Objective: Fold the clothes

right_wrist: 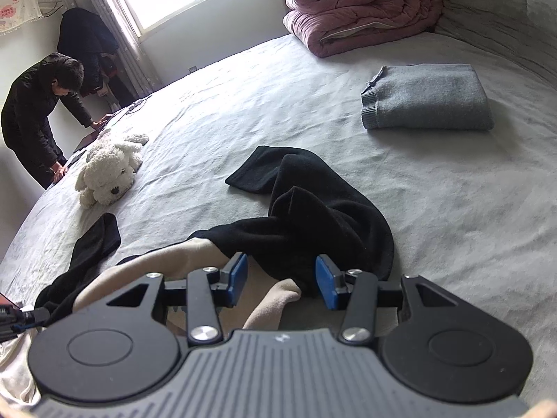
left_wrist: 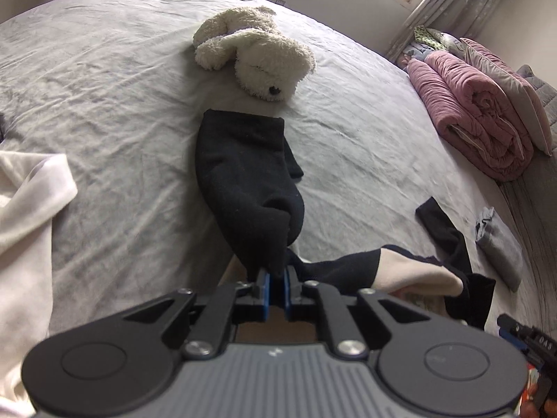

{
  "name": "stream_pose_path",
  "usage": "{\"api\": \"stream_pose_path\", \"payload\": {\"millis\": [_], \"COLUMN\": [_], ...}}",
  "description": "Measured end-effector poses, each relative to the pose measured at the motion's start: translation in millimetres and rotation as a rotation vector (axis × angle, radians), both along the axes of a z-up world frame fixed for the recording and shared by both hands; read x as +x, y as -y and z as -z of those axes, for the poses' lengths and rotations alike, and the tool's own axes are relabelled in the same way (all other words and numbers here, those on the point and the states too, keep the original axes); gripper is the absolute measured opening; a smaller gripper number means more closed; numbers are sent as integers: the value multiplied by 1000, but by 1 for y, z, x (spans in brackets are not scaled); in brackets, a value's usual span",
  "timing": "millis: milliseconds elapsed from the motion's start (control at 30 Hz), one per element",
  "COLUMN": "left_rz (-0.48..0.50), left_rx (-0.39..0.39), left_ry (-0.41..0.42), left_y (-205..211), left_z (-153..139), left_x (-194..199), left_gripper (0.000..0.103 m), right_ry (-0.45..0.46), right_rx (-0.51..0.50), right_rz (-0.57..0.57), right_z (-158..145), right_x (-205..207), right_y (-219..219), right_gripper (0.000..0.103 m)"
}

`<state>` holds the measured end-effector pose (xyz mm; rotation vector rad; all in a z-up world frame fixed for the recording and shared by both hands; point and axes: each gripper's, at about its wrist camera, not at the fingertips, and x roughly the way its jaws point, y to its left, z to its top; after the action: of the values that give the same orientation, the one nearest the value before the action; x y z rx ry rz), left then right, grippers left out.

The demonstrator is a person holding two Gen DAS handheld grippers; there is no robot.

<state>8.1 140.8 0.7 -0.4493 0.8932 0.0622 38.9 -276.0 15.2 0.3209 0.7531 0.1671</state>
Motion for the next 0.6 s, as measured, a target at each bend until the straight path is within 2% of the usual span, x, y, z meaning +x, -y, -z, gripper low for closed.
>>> {"api": "stream_pose_path", "payload": {"millis": [133, 300, 433, 500, 600], "left_rz": [33, 54, 106, 131, 153], "left_rx": [12, 25, 83, 128, 194], "left_ry": [-43, -125, -93, -63, -8], "left_y": [2, 3, 9, 11, 12], "left_z": [17, 52, 43, 33, 18], "left_x": [-22, -31, -33, -32, -28], "left_gripper": [7, 8, 13, 24, 35], "right_ry": [0, -8, -12, -7, 5], "right_rx": [14, 13, -2, -13, -38], "right_rz": [-7, -23, -46, -57, -71], "right_z": [-1, 1, 3, 3, 3], "right_x": [-1, 1, 4, 6, 10], "right_y": [-4, -14, -22, -25, -29], "right_gripper": [48, 48, 48, 48, 48]}}
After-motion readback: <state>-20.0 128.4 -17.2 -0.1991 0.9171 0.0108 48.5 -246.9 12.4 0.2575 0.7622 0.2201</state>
